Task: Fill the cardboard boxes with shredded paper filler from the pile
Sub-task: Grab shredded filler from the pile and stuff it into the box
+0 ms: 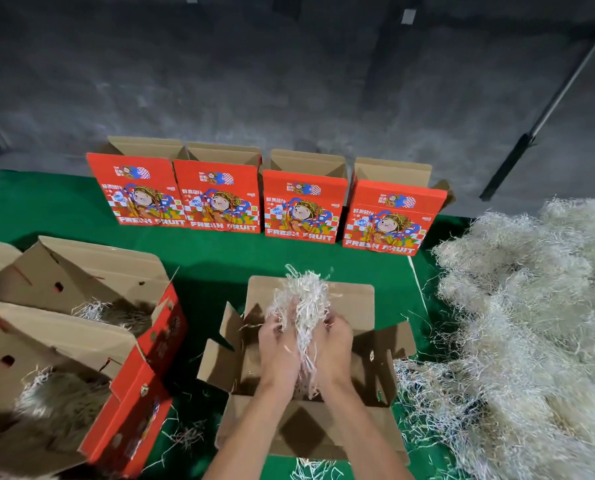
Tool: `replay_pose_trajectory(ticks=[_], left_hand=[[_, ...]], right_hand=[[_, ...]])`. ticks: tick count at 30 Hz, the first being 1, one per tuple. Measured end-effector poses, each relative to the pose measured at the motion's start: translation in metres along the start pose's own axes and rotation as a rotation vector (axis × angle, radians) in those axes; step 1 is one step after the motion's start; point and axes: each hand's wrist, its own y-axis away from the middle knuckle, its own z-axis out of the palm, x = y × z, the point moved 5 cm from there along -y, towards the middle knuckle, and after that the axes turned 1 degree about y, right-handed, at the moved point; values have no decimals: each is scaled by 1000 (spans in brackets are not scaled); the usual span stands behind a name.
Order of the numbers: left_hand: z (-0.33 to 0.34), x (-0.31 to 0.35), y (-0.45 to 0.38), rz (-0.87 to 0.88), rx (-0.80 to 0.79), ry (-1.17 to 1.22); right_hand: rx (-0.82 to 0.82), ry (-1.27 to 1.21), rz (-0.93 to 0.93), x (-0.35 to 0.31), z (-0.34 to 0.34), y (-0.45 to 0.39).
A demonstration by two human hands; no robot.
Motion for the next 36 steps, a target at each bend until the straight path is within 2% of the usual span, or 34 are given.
replay_pose_trajectory(ticks=[2,5,7,9,11,13,15,17,18,20,22,23,27,31,32,34,36], left_hand=[[-16,2,-13,-78,88,115],[-30,5,-36,-172,220,419],[-9,4,-27,-127,184,341],[6,5,-11,-68,74,221],[-19,13,-20,-63,183,183],[-46,16,-39,-86,332,305],[-35,11,-36,-75,274,258],[-3,-3,-20,-41,111,155],[-4,-5,-18,-31,109,131],[-34,6,-33,-12,209,78],[-61,20,-46,-33,252,260],[-66,20,-47,-30,240,311],[-39,22,-25,-24,74,277],[-71,35,-39,-52,47,344],[-72,33,-41,-72,12,274],[-60,29,-33,-68,-47,-55],[-52,22,-21,-68,-16,-219]], right_hand=[[29,-58,75,5,-19,-11],[129,-205,37,0,-28,-12],[166,-181,21,4,-15,-4],[135,-202,64,8,-11,-3],[178,-161,58,12,-36,-15],[283,-157,10,9,-64,-28],[267,-136,-17,8,-55,-30],[100,-87,-40,8,-24,-23],[66,-81,-40,8,-20,-21],[150,-118,-4,6,-50,-32],[307,-154,-17,0,-92,-43],[328,-152,-43,-3,-99,-42],[173,-168,-99,-8,-72,-26],[281,-220,-35,-5,-108,-33],[277,-199,-9,-1,-109,-33],[201,-152,82,4,-98,-31],[74,-57,106,3,-81,-25]])
